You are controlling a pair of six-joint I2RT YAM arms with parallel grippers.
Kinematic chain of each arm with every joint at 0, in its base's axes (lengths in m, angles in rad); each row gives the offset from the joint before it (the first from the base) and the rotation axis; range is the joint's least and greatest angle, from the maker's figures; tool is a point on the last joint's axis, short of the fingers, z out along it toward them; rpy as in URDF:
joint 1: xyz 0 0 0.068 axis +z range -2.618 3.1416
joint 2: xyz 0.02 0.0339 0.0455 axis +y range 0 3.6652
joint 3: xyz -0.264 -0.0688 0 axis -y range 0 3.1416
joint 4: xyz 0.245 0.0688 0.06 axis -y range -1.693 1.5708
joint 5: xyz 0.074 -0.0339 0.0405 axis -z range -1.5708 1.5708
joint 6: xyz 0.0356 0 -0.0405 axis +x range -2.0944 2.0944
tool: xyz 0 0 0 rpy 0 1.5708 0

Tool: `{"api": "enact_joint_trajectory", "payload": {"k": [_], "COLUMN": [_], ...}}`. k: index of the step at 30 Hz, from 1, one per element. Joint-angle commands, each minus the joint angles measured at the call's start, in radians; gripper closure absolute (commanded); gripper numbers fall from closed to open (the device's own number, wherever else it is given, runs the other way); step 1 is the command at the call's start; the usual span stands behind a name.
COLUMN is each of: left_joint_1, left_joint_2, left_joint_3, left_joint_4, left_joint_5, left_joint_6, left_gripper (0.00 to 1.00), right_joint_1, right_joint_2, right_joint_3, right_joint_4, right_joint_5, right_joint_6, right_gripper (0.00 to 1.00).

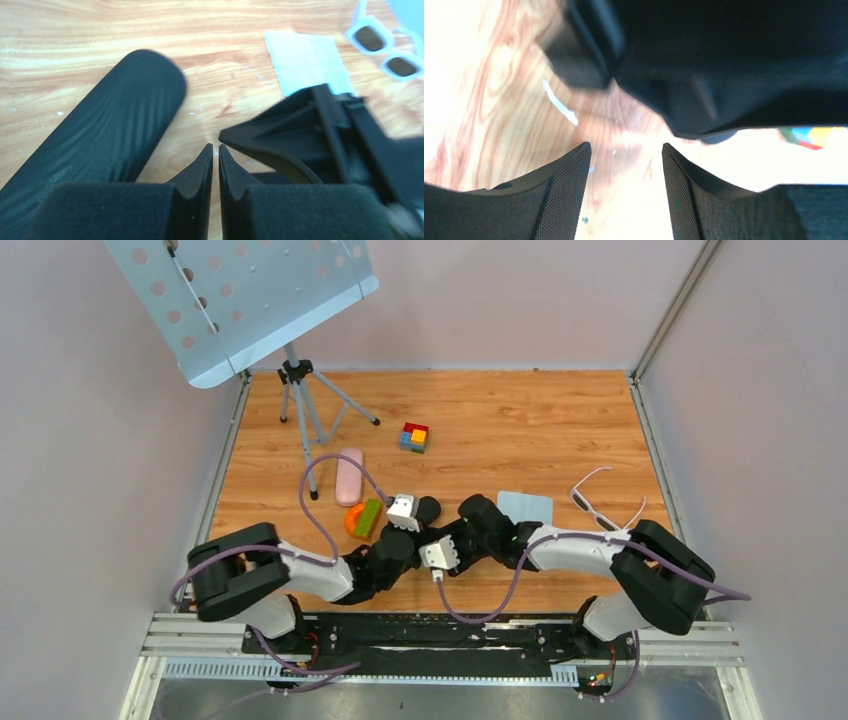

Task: Organize the sunglasses
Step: Close the sunglasses case at the center of the board.

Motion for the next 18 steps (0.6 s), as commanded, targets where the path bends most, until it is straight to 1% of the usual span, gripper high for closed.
{"api": "enact_joint_trajectory", "payload": {"k": [1,4,6,9,11,14,16,18], "left_joint_1": [-0.021,-0.057,-0.079,-0.08,-0.081,-0.082,-0.081,-0.082], "left_joint_2": [-0.194,-0.314,-0.406,-0.511,-0.561,-0.615,-0.653,-0.702], "left_joint_3": [0.037,0.101,0.134,0.192,0.232,0.274,0.297,0.318], "left_joint_4": [-0.299,-0.528,-0.67,-0.879,-1.015,-1.157,-1.234,-1.294], "left_joint_5": [0.065,0.054,0.008,-0.058,-0.102,-0.149,-0.158,-0.157], "left_joint_6": [-0.022,0.023,0.056,0.08,0.095,0.111,0.122,0.146], "left_gripper": [0.85,0.73,0.66,0.57,0.53,0.47,0.46,0.44], "right_joint_1": [-0.089,-0.162,-0.214,-0.283,-0.315,-0.341,-0.357,-0.384], "right_joint_2": [-0.061,-0.129,-0.177,-0.256,-0.299,-0.369,-0.418,-0.461], "right_joint_3": [0.086,0.133,0.167,0.189,0.194,0.185,0.177,0.191], "right_joint_4": [-0.321,-0.437,-0.493,-0.531,-0.54,-0.561,-0.571,-0.584], "right_joint_5": [-0.02,-0.089,-0.128,-0.164,-0.149,-0.097,-0.05,0.003], "right_joint_6": [0.032,0.071,0.127,0.233,0.3,0.356,0.39,0.46], "right_gripper": [0.42,0.42,0.42,0.42,0.42,0.41,0.41,0.38]}}
